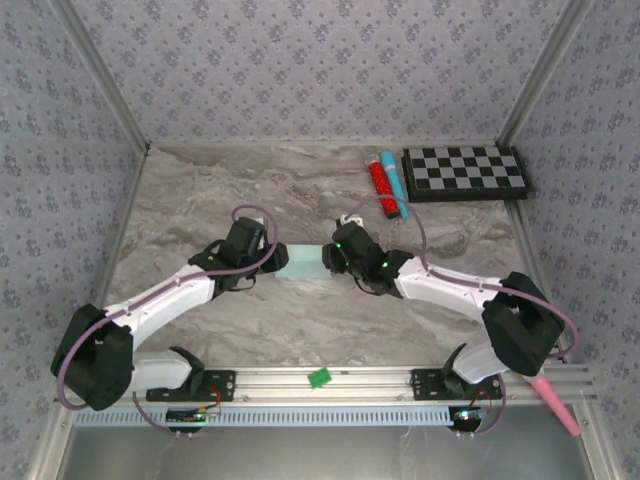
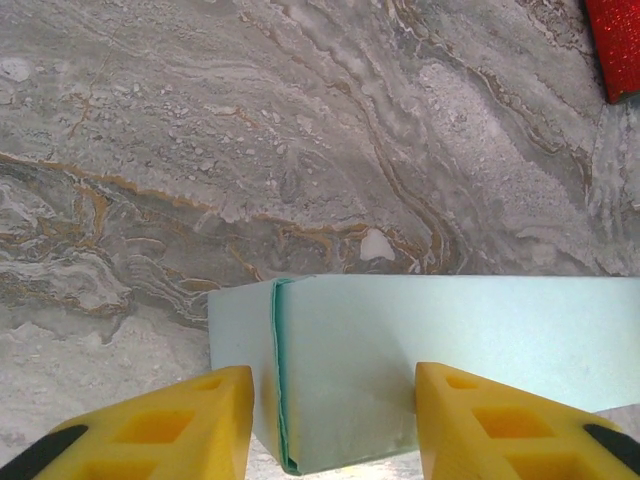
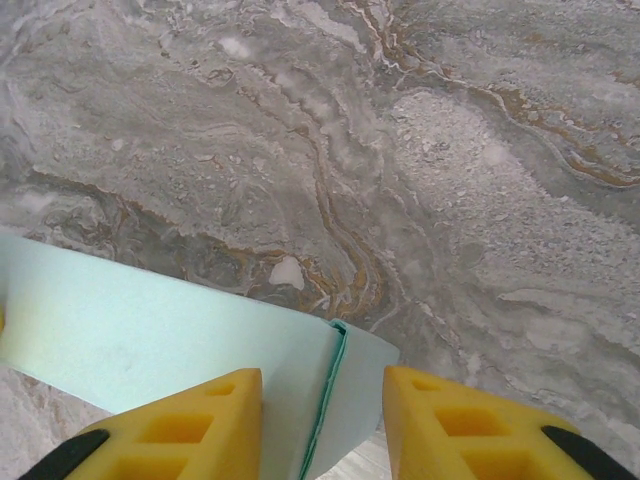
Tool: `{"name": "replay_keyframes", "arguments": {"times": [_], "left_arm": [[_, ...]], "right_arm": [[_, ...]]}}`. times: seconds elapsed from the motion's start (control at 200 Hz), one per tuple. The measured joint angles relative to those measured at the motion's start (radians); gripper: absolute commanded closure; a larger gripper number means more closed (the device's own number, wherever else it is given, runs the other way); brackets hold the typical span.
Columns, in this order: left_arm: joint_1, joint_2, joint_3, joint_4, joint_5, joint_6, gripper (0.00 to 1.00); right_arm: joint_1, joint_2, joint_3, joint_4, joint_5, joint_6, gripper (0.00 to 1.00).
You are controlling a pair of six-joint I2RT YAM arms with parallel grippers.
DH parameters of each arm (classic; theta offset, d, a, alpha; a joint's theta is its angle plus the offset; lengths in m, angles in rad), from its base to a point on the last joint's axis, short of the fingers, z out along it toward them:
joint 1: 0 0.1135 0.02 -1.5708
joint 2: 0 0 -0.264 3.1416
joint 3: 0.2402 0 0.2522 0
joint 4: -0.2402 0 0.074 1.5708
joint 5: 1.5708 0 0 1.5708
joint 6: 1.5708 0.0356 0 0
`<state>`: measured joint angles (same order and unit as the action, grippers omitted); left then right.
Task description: Fold the paper box
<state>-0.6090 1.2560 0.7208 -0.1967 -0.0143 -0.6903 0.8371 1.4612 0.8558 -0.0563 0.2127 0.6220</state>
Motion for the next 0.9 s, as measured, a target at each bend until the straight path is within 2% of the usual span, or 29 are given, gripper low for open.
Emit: {"name": "replay_keyframes", "arguments": {"times": [0.18, 0.445, 0.555, 0.705, 0.81, 0.9], "left_arm": [[-0.002, -0.010, -0.021, 0.029, -0.005, -0.011, 0.59], [-0.007, -0.019, -0.026, 0.032, -0.020, -0.005, 0.56], [-0.009, -0.020, -0.003, -0.006, -0.042, 0.027, 0.46], [-0.008, -0.020, 0.050, -0.119, -0.102, 0.106, 0.28], [-0.006, -0.020, 0.089, -0.177, -0.128, 0.211, 0.18], [-0.006, -0.020, 0.126, -0.195, -0.123, 0.354, 0.10]], "right_arm": [[0.002, -0.008, -0.050, 0.082, -0.003, 0.034, 0.70], [0.001, -0.008, -0.065, 0.116, -0.008, 0.051, 0.72], [0.000, -0.008, -0.059, 0.109, -0.009, 0.044, 0.72], [-0.015, -0.004, -0.046, 0.094, -0.010, 0.015, 0.72], [-0.032, 0.001, -0.035, 0.085, -0.010, -0.012, 0.72], [-0.039, 0.009, -0.026, 0.082, -0.010, -0.037, 0.72]]}}
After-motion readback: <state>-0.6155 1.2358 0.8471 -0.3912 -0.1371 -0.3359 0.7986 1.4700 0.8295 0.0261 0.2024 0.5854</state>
